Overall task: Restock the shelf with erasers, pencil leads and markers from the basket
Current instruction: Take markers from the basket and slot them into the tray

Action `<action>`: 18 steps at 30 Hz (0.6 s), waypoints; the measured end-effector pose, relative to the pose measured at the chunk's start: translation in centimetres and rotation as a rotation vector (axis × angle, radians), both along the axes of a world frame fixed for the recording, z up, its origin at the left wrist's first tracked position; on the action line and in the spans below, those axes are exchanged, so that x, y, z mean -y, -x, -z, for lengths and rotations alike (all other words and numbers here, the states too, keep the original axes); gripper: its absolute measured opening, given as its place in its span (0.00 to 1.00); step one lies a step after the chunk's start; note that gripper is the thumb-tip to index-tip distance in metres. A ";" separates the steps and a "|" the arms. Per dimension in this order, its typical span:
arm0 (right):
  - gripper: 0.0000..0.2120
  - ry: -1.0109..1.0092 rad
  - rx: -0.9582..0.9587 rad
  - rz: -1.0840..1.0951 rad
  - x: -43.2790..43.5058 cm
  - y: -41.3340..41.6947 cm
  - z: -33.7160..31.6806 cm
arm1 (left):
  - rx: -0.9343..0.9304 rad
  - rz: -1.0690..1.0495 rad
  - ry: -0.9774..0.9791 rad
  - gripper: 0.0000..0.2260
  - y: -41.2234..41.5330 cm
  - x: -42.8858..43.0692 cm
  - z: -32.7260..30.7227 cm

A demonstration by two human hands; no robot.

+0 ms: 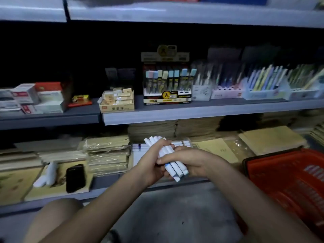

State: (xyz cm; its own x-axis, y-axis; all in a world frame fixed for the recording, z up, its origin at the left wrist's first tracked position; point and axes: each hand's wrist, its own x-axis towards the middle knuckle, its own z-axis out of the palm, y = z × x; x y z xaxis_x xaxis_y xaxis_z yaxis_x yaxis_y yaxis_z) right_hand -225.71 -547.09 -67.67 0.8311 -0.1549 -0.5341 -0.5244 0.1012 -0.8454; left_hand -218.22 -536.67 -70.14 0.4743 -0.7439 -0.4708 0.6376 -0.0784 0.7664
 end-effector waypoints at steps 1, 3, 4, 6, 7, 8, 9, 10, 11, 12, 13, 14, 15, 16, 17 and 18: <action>0.09 -0.043 -0.008 -0.005 -0.4 -0.9 0.4 | -0.024 -0.046 -0.025 0.12 -0.6 -0.5 0.4; 0.14 -0.100 -0.030 0.031 -1.1 -3.0 1.4 | -0.032 -0.114 -0.055 0.16 -2.1 -1.2 1.2; 0.16 -0.098 -0.035 0.048 -1.4 -4.0 1.7 | -0.032 -0.139 -0.059 0.16 -2.9 -1.5 1.5; 0.18 -0.090 -0.021 0.059 -1.8 -5.8 2.0 | -0.049 -0.190 -0.059 0.14 -4.4 -2.0 2.1; 0.17 -0.095 -0.011 0.071 -2.0 -6.5 2.1 | -0.070 -0.224 -0.053 0.12 -5.2 -2.2 2.4; 0.15 -0.102 -0.003 0.092 -2.2 -7.1 2.2 | -0.095 -0.243 -0.039 0.11 -5.9 -2.4 2.6; 0.12 -0.101 0.009 0.115 -2.2 -7.5 2.4 | -0.121 -0.251 -0.021 0.10 -6.6 -2.6 3.0; 0.09 -0.090 0.022 0.126 -2.3 -7.9 2.7 | -0.146 -0.257 0.003 0.10 -7.1 -2.8 3.2; 0.06 -0.057 0.029 0.118 -2.3 -8.2 3.0 | -0.170 -0.265 0.033 0.09 -7.5 -3.0 3.3; 0.06 -0.013 0.033 0.093 -2.3 -8.5 3.4 | -0.192 -0.279 0.060 0.10 -7.8 -3.2 3.5; 0.05 0.033 0.032 0.063 -2.1 -8.8 3.7 | -0.206 -0.295 0.077 0.11 -8.0 -3.5 3.7; 0.05 0.064 0.030 0.043 -2.0 -9.2 4.1 | -0.217 -0.314 0.082 0.15 -8.4 -3.7 3.9; 0.05 0.082 0.021 0.034 -1.9 -9.6 4.4 | -0.229 -0.327 0.081 0.18 -8.6 -4.0 4.1; 0.05 0.084 0.004 0.036 -1.7 -10.2 4.8 | -0.237 -0.338 0.071 0.19 -9.0 -4.2 4.4; 0.05 0.068 -0.017 0.043 -1.6 -10.7 5.0 | -0.247 -0.348 0.058 0.19 -9.4 -4.4 4.7; 0.06 0.036 -0.037 0.044 -1.6 -11.2 5.1 | -0.252 -0.362 0.043 0.18 -9.7 -4.6 4.9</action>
State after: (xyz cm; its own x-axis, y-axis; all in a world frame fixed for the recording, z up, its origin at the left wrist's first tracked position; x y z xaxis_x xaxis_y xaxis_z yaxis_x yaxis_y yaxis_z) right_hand -214.52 -545.52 -72.78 0.8026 -0.2105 -0.5582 -0.5515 0.0949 -0.8288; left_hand -208.49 -532.11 -75.04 0.5821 -0.5724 -0.5775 0.7857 0.2130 0.5808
